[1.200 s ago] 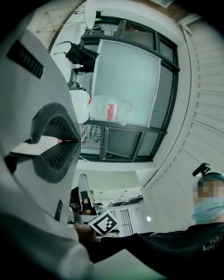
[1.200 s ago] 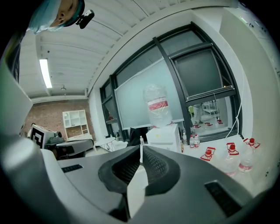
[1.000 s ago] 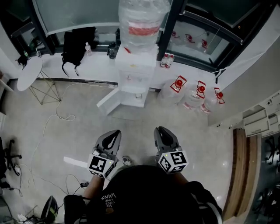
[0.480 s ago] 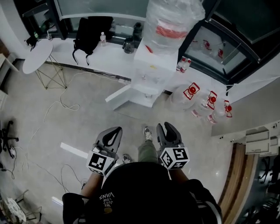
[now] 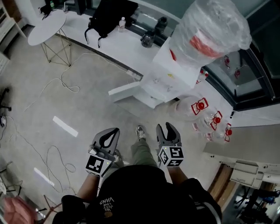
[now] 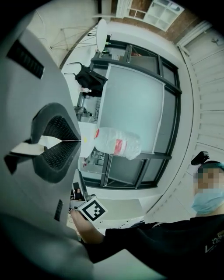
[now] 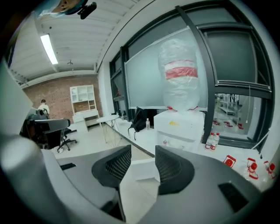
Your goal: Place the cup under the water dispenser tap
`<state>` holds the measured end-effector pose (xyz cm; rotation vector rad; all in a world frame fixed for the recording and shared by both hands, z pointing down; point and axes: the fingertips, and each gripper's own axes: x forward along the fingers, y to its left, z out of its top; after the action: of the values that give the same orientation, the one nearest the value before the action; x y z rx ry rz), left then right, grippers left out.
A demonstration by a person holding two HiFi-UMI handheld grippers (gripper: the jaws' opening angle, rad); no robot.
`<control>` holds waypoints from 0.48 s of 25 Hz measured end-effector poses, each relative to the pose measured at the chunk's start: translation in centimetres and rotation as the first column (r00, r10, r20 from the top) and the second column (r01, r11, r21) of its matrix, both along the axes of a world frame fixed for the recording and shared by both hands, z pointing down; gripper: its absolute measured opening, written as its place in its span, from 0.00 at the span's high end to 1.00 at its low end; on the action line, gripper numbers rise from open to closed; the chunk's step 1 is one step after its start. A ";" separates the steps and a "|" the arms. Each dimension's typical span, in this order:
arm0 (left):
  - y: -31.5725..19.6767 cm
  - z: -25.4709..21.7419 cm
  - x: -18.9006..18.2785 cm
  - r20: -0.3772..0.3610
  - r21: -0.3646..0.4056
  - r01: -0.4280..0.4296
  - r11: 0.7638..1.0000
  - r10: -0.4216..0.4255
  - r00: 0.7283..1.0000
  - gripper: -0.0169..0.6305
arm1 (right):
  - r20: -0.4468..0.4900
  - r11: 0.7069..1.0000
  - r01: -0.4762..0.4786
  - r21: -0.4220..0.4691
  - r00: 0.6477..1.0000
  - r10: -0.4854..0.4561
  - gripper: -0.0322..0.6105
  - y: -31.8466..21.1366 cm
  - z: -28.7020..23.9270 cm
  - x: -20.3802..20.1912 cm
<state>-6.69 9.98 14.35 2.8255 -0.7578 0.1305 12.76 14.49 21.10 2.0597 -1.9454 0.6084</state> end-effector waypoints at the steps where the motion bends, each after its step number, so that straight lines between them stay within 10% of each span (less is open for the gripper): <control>1: -1.0 0.8 0.3 0.003 -0.009 0.013 1.000 -0.013 1.000 0.94 | -0.014 1.000 0.015 -0.014 1.000 -0.015 0.71 -1.2 1.1 0.5; 7: -5.4 6.7 1.9 0.036 -0.089 0.079 0.993 -0.076 0.996 0.94 | -0.052 0.986 0.087 -0.139 0.994 -0.095 0.67 -6.4 9.5 2.8; 12: -8.3 13.4 3.6 0.189 0.002 -0.049 0.999 0.047 0.981 0.94 | -0.069 0.972 0.104 -0.211 0.990 -0.121 0.65 -10.4 18.1 4.6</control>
<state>-3.12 1.63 27.71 2.8677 -0.7286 0.4106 17.40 4.07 39.20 1.8072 -1.8528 0.6597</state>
